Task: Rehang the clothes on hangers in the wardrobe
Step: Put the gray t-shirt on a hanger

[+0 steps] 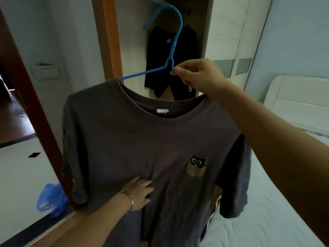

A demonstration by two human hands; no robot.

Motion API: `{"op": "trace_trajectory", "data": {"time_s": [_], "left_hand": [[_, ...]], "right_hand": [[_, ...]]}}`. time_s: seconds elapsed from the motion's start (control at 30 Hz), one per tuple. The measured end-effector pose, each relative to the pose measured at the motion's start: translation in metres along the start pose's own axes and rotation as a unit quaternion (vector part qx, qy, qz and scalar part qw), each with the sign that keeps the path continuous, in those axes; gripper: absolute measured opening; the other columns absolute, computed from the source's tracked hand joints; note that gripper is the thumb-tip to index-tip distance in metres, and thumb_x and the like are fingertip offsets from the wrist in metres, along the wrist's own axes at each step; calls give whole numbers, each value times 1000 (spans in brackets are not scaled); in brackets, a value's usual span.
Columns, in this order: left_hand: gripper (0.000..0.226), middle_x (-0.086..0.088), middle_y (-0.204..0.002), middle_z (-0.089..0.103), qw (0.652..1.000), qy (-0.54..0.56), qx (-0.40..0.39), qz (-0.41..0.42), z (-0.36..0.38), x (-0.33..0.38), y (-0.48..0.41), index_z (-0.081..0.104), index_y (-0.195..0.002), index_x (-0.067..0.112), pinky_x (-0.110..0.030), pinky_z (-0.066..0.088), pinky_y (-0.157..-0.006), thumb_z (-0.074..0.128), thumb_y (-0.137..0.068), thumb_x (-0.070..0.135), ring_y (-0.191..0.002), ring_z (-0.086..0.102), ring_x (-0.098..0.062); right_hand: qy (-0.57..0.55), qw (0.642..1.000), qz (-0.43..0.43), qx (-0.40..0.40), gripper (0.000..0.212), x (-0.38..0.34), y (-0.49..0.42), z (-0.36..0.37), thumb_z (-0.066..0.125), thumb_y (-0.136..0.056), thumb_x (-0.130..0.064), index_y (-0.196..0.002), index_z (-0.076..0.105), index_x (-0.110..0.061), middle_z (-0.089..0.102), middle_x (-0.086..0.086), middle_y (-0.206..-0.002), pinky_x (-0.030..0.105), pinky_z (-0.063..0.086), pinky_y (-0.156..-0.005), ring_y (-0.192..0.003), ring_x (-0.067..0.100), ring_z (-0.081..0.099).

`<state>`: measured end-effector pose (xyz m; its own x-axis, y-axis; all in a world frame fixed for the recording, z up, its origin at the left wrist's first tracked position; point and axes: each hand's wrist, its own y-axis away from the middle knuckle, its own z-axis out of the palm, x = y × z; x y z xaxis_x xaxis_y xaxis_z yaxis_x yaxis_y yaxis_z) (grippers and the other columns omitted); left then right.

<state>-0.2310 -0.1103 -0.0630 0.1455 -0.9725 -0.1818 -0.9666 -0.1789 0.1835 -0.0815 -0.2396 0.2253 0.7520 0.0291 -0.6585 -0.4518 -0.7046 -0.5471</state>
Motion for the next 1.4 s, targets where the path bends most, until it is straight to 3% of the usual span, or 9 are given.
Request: {"op": "trace_trajectory", "data": {"time_s": [0.1,0.17,0.37,0.5,0.67,0.83,0.97,1.33,1.4], "left_hand": [[42,7,-110,68,977,10,210,27,-33,-43,-20,70,-95,26,-22,49,-86,31,-83,37,-99,64,-12],[35,10,-88,73,928,68,366,16,-67,-76,-27,73,-79,26,-16,54,-67,39,-76,35,-77,68,-6],[32,-19,-117,55,786,184,587,-68,-165,-163,-50,57,-115,5,-33,37,-97,50,-86,17,-113,42,-21],[39,-15,-131,49,813,270,517,-8,-202,-177,-87,45,-129,4,-23,27,-103,45,-94,20,-125,44,-26],[47,-12,-134,47,834,292,464,-62,-215,-173,-139,41,-132,10,-40,32,-104,43,-92,36,-126,41,-29],[61,-1,-117,57,739,596,314,4,-207,-177,-187,45,-125,9,-29,43,-91,70,-75,33,-107,55,-18],[46,-11,-116,62,796,589,142,-8,-174,-158,-226,56,-120,5,-28,43,-86,70,-77,14,-105,58,-24],[18,-6,-90,64,908,411,80,13,-168,-185,-323,65,-101,9,-22,45,-67,58,-87,19,-83,60,-18],[11,-12,-86,67,915,387,108,-20,-170,-205,-331,66,-87,10,-27,43,-66,57,-88,15,-83,62,-24]], "right_hand": [[32,999,25,17,18,18,-20,6,53,-92,-25,-94,70,-19,46,-7,-53,6,32,-41,-37,-4,42],[52,997,49,34,16,26,-35,8,54,-92,-27,-92,69,-21,48,-6,-55,6,32,-40,-37,-3,42],[83,986,104,99,15,43,-71,3,63,-84,-34,-71,67,-29,54,-9,-51,18,38,-54,-48,1,45],[99,974,140,152,21,52,-72,-13,64,-83,-36,-86,72,-17,55,5,-66,32,38,-67,-67,17,45],[115,961,163,192,23,65,-60,-38,60,-86,-33,-92,71,-14,51,1,-64,12,39,-56,-58,6,42],[118,947,157,254,20,86,-56,-75,60,-87,-31,-89,70,-15,51,-2,-62,18,39,-62,-59,8,43],[123,940,145,283,16,106,-59,-113,60,-87,-31,-77,68,-22,52,0,-64,21,40,-64,-61,9,44],[198,935,171,241,20,184,-89,-150,57,-89,-30,-89,70,-14,50,-3,-61,6,37,-53,-58,7,42],[206,935,176,230,21,191,-101,-151,57,-89,-30,-91,70,-14,51,-3,-62,13,39,-57,-60,7,43]]}}
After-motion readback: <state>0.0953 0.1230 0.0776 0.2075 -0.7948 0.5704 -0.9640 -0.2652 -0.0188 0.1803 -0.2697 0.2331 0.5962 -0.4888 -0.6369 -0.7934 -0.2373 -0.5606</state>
